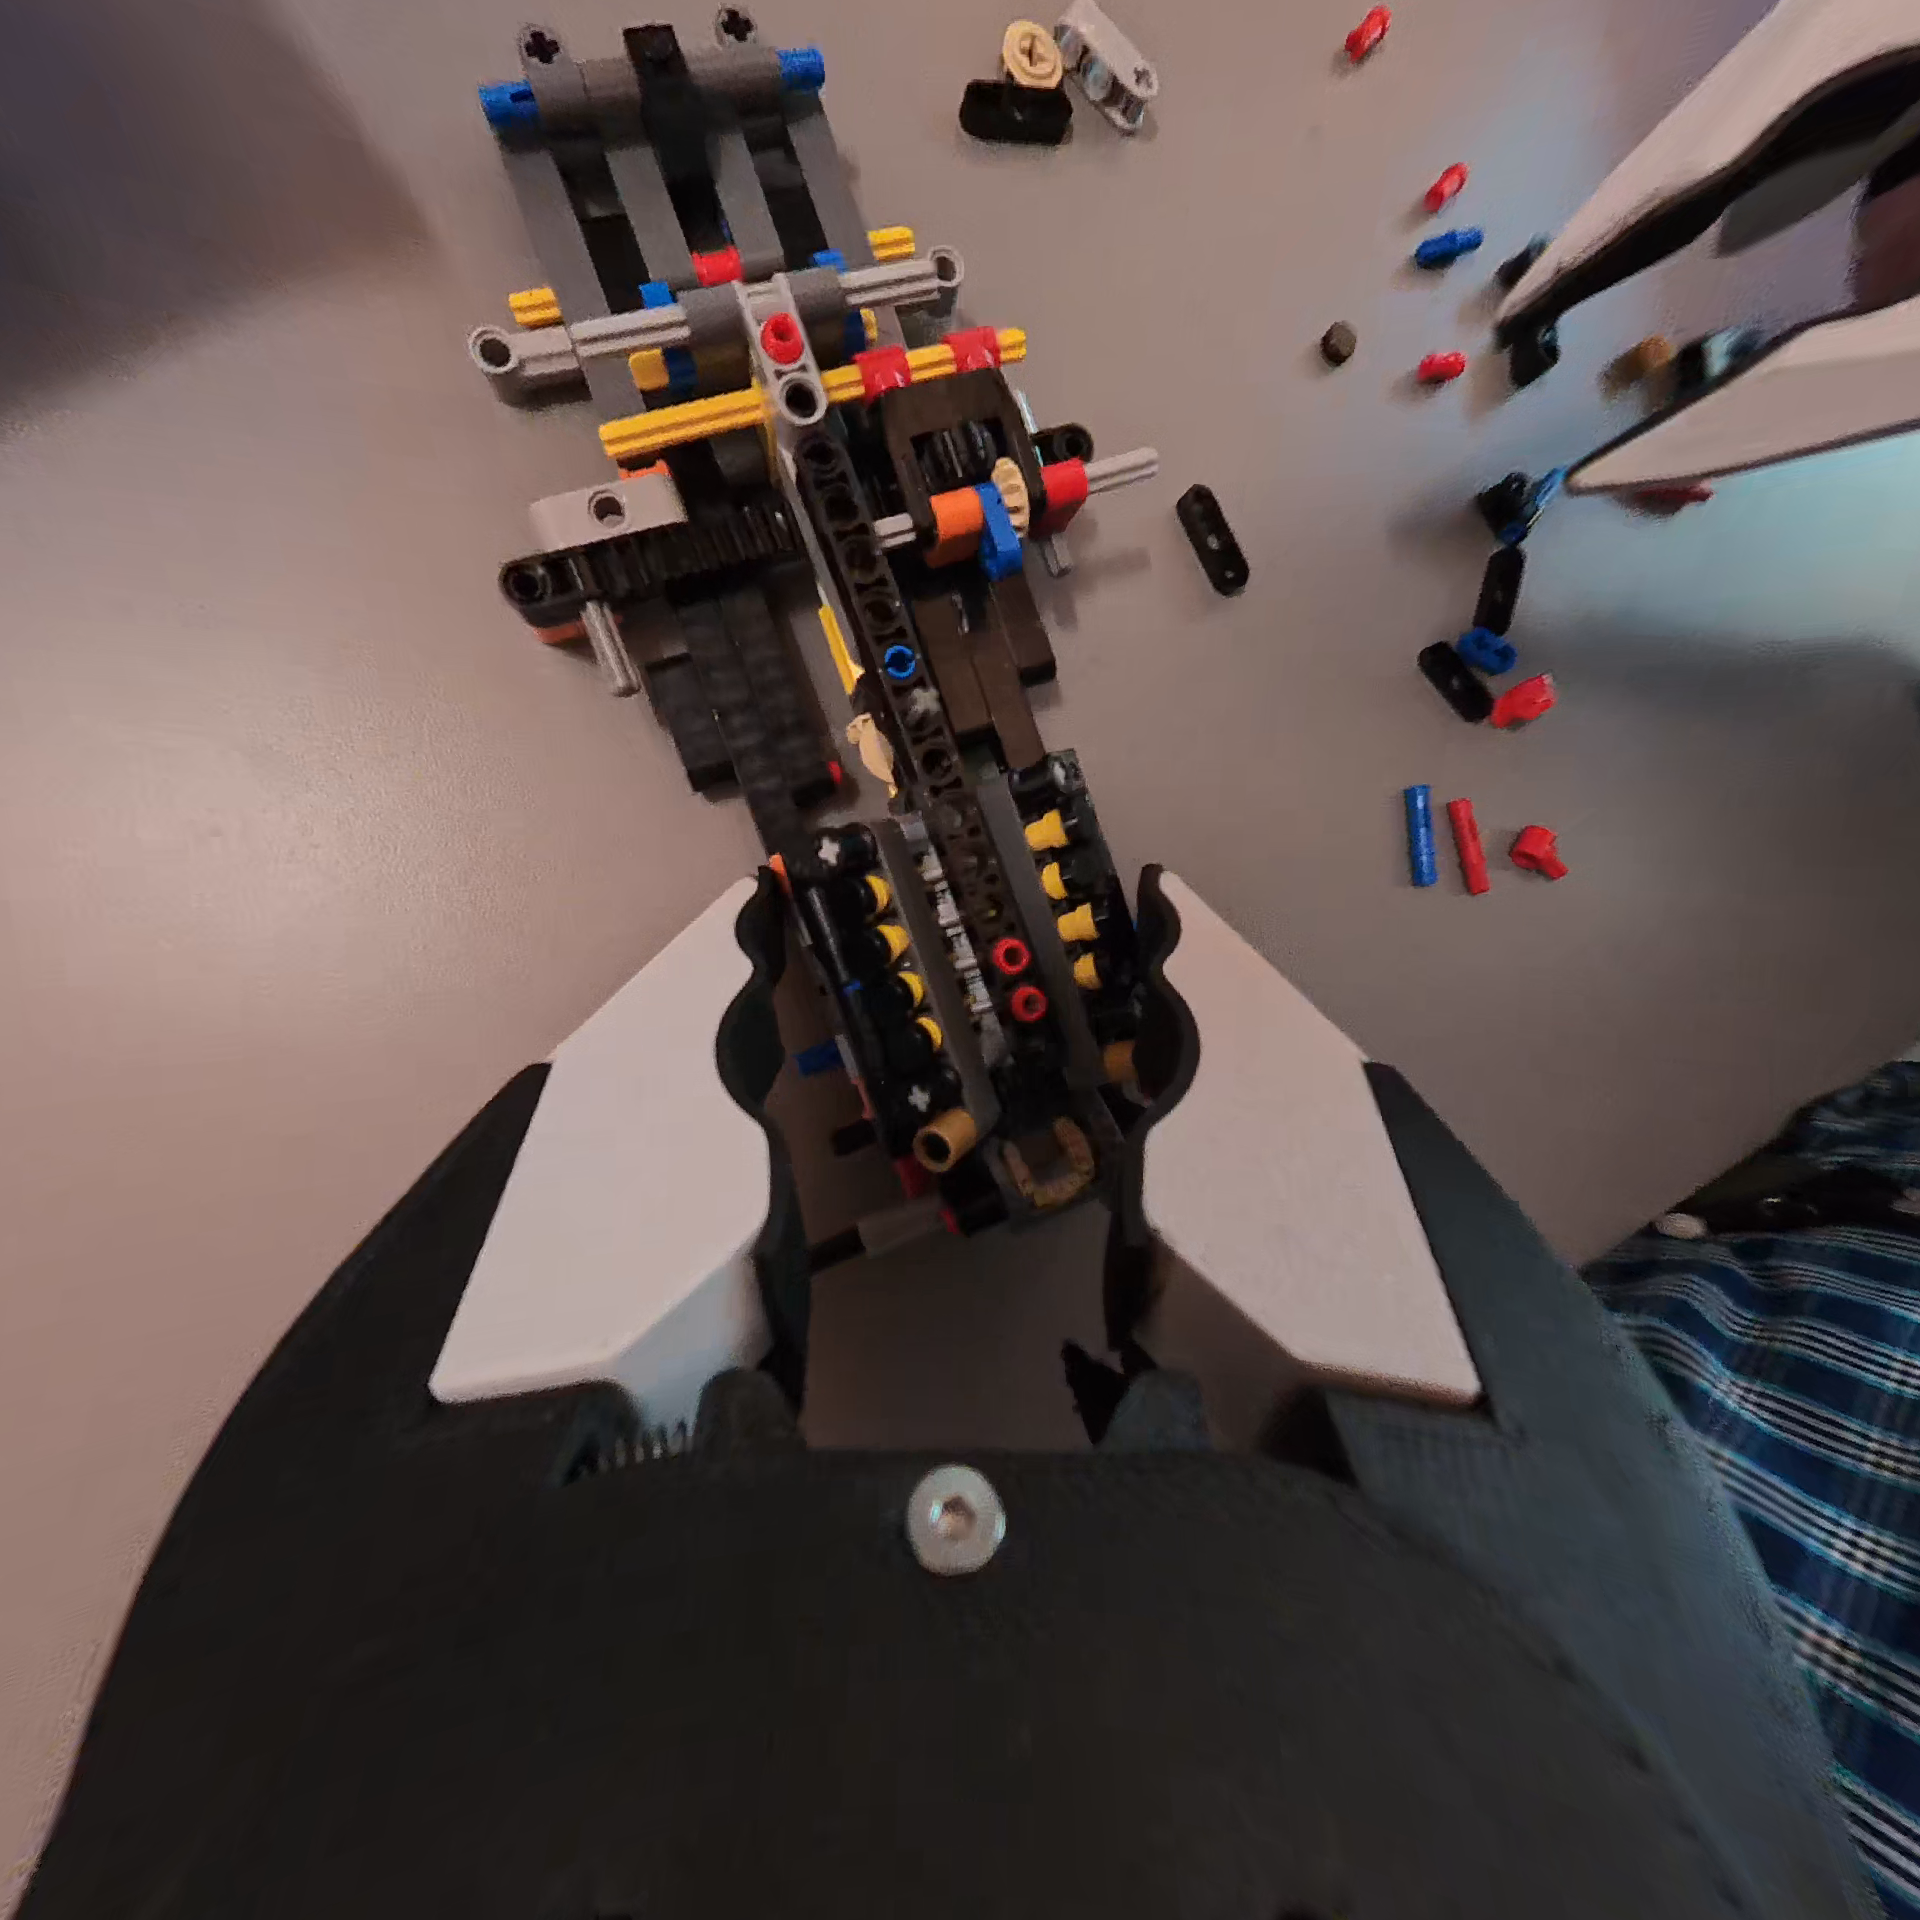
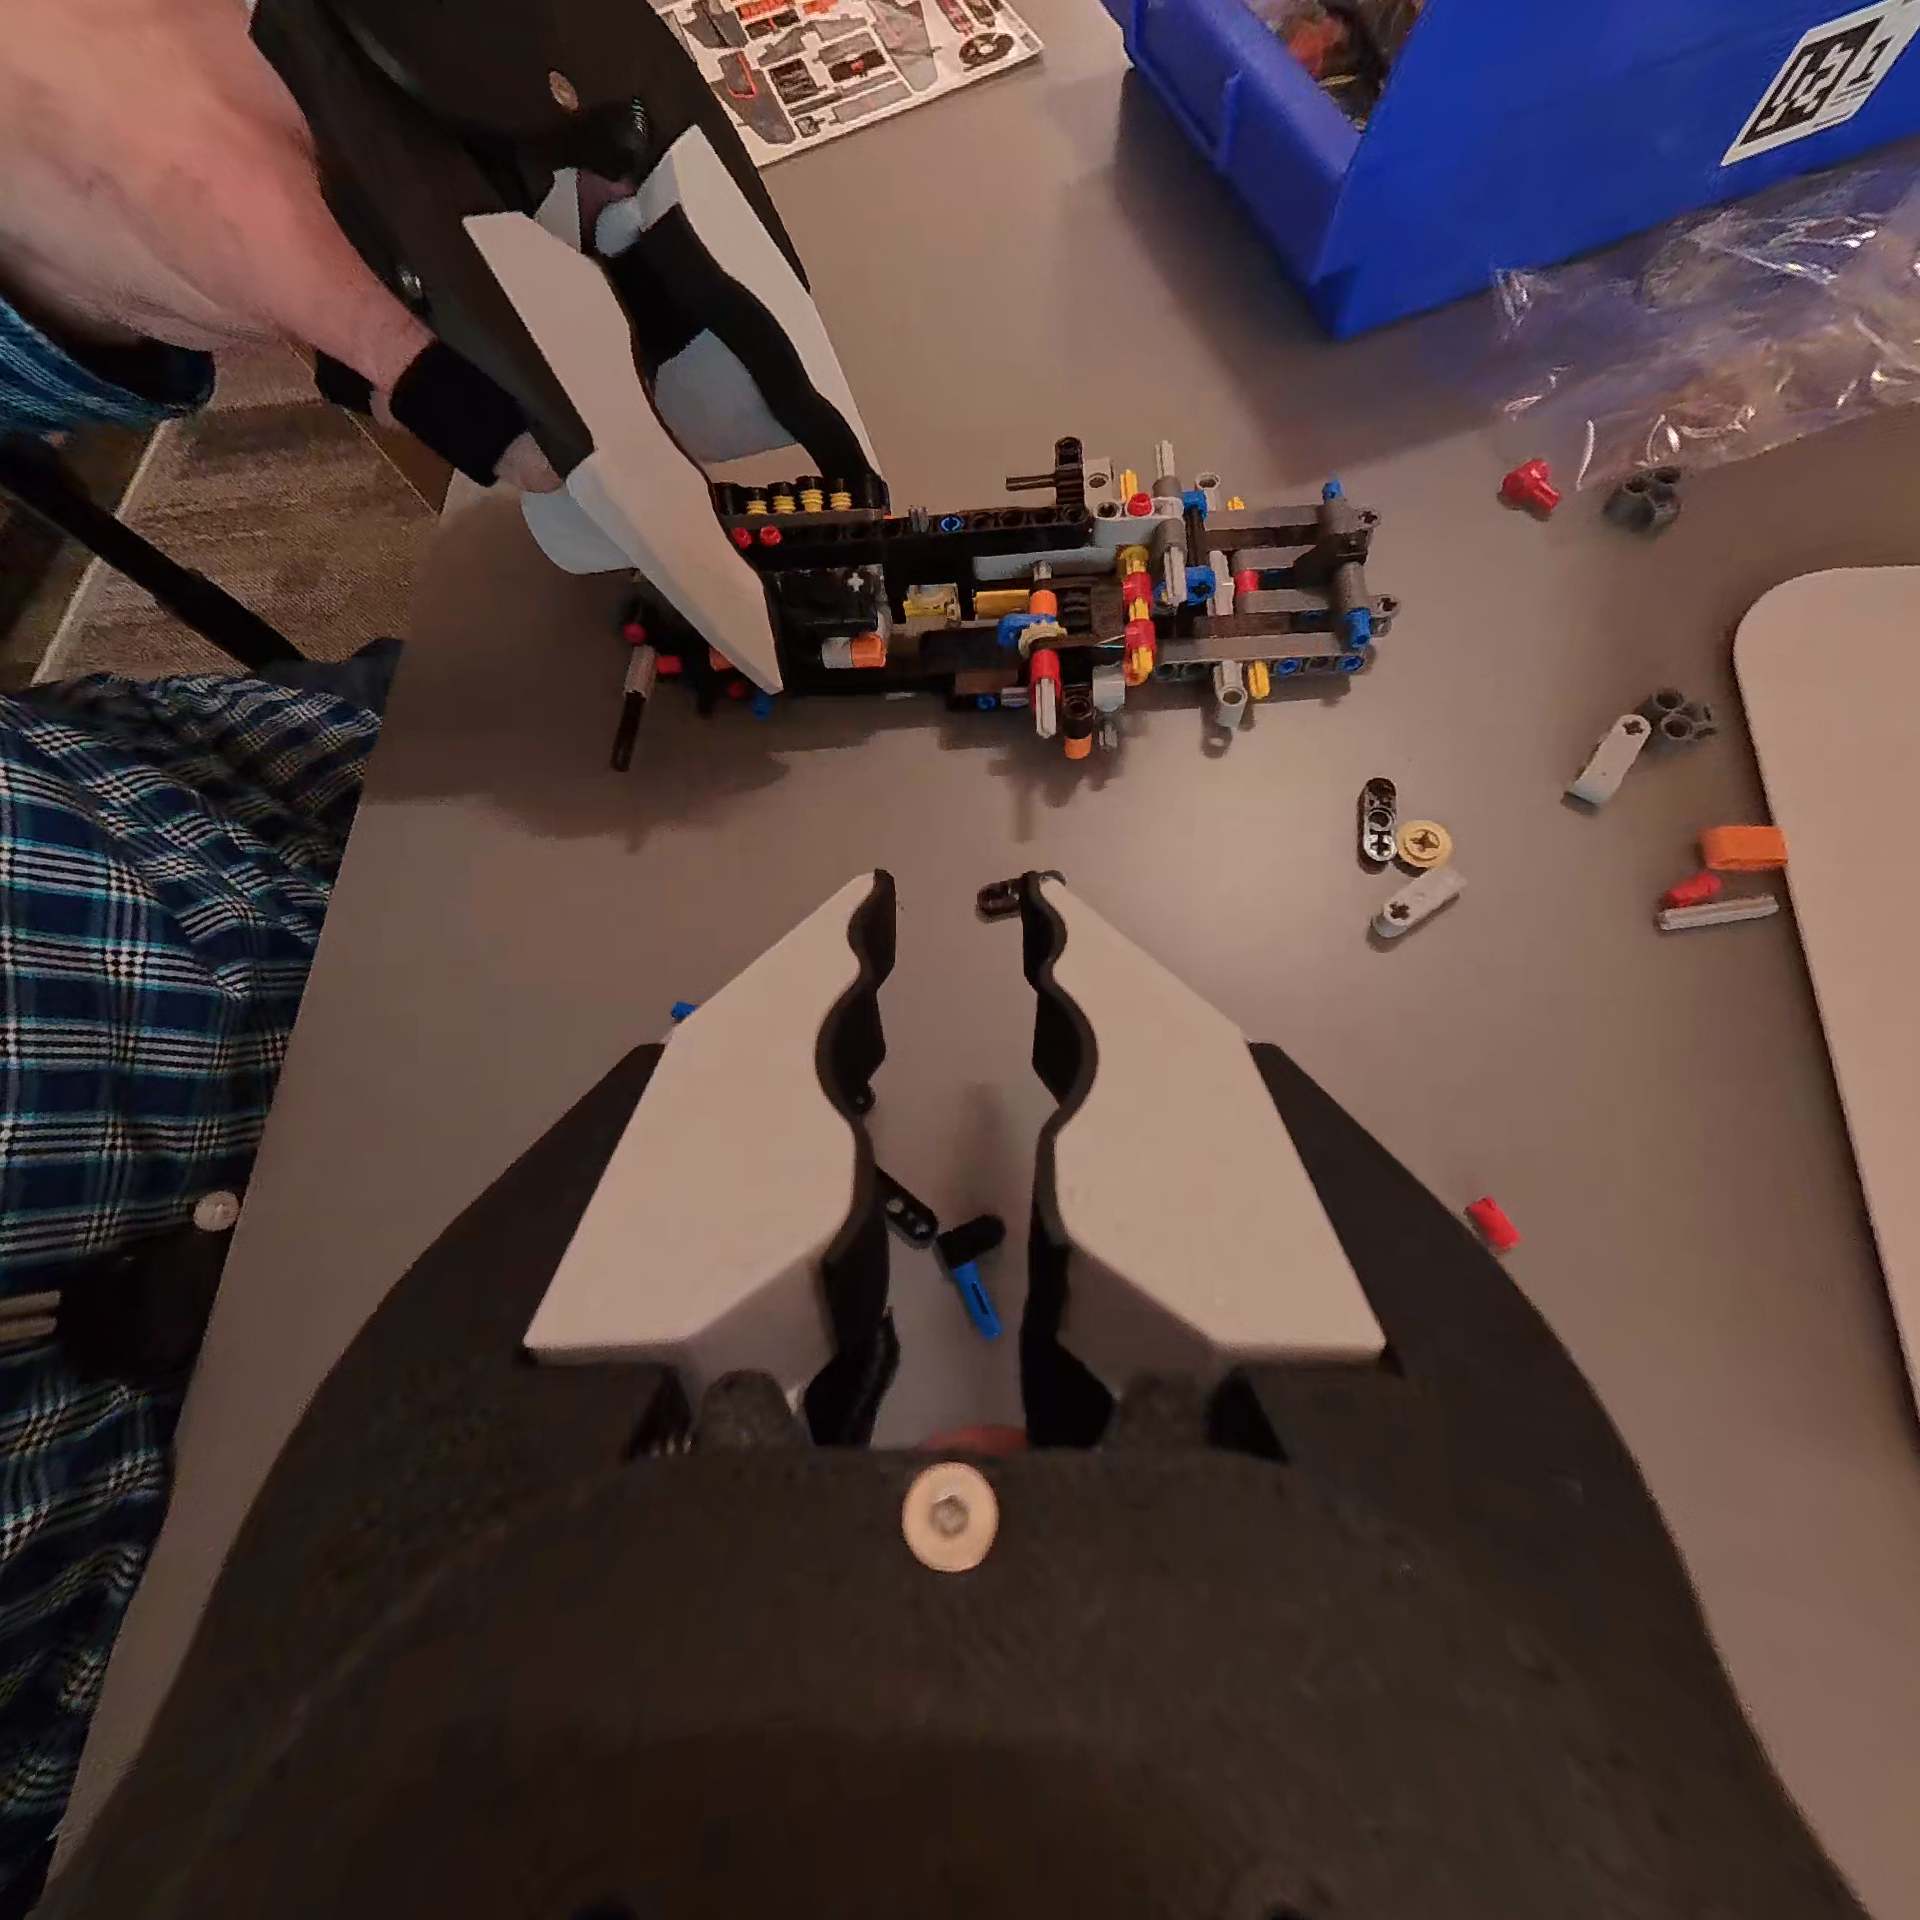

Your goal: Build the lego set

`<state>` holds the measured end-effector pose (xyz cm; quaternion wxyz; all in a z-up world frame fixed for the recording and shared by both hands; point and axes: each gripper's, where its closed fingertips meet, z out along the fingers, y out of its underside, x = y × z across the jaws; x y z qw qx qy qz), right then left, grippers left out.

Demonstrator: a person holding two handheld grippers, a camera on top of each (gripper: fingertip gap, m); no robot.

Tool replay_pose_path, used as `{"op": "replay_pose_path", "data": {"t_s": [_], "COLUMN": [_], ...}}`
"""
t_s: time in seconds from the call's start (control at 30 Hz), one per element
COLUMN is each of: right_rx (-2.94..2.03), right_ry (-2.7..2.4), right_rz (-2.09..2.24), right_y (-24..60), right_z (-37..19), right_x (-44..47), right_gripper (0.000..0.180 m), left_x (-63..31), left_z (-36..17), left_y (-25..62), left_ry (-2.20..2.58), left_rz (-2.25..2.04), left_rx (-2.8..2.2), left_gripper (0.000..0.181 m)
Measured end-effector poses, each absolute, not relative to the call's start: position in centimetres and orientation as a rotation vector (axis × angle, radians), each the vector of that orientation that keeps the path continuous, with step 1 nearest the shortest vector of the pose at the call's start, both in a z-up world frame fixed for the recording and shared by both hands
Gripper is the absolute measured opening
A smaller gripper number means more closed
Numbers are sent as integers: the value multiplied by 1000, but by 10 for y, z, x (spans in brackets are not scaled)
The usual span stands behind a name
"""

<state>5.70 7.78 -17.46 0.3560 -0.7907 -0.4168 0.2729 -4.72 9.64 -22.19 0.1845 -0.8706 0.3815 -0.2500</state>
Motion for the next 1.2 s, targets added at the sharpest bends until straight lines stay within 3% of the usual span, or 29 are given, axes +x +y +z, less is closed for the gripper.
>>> {"op": "replay_pose_path", "data": {"t_s": [0.5,1.2], "right_rx": [-1994,-1972], "right_ry": [-915,-662], "right_rz": [839,1066], "right_y": [86,96], "right_z": [-167,-158], "right_x": [34,33], "right_gripper": [28,29], "left_x": [-38,-25], "left_z": [-187,-175], "left_y": [99,100], "left_ry": [621,636], "left_rz": [-1472,-1447], "left_rx": [-2338,-2176], "left_gripper": [65,64]}}
